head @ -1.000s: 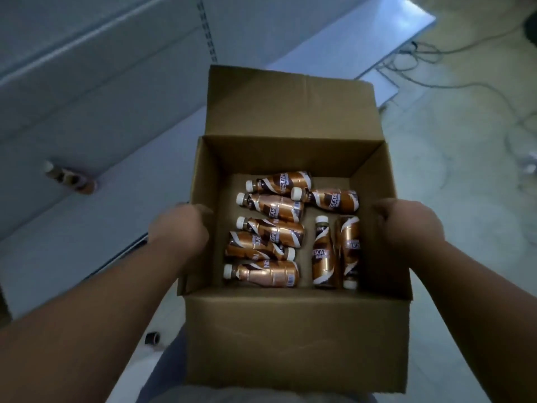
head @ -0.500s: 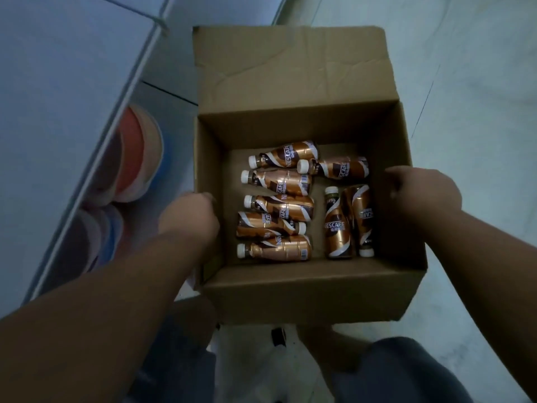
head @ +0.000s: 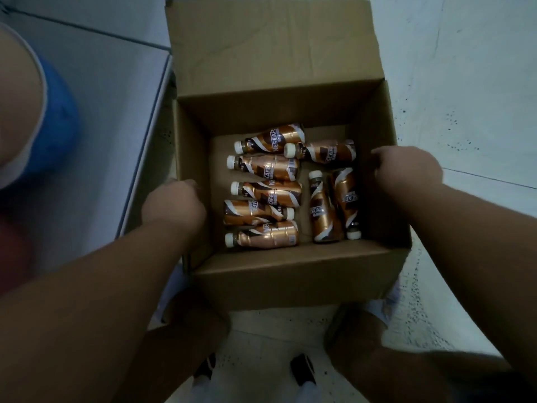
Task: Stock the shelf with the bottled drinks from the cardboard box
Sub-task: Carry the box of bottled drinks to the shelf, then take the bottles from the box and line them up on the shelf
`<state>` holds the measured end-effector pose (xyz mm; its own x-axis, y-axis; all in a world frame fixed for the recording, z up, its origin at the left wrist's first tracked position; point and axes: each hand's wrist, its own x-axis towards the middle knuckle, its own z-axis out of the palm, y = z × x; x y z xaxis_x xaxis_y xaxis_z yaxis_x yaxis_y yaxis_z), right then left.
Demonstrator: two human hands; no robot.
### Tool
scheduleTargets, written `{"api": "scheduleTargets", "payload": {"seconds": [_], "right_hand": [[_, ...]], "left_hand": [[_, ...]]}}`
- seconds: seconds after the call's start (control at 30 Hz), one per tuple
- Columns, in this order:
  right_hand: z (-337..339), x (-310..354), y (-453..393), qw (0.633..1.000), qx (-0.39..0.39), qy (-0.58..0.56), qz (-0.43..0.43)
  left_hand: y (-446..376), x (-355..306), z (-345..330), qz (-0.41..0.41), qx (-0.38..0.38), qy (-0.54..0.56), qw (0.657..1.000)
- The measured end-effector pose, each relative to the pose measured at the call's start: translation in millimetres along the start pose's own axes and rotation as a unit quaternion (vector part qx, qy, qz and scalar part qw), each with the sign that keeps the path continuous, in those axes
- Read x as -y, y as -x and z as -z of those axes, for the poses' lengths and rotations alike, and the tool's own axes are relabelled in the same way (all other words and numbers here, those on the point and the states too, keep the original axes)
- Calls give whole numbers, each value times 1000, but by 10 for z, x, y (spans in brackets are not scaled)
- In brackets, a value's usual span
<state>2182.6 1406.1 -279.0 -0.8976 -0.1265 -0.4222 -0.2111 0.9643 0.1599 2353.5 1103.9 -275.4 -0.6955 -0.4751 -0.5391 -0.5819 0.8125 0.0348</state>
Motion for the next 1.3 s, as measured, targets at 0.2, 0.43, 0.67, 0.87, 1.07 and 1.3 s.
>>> {"api": "scheduleTargets", "payload": {"seconds": [0.2, 0.43, 0.67, 0.87, 1.07, 1.3], "right_hand": [[483, 263, 326, 979, 184, 84, -30], [291, 600, 159, 993, 97, 15, 60], [-487, 698, -522, 988, -20, 23, 150], [-906, 773, -1081, 983, 5, 34, 178], [-526, 779, -775, 980, -36, 39, 190], [933, 999, 221, 943, 5, -250, 218]], "left_hand": [[358, -74, 354, -41, 0, -101, 994], [249, -535, 105, -196, -49, -30, 979], [-461, -625, -485, -193, 36, -93, 976], [-611, -557, -946, -150, 104, -46, 982], [-472, -475, -624, -213, 74, -172, 959], [392, -188, 501, -26, 69, 258, 963]]}}
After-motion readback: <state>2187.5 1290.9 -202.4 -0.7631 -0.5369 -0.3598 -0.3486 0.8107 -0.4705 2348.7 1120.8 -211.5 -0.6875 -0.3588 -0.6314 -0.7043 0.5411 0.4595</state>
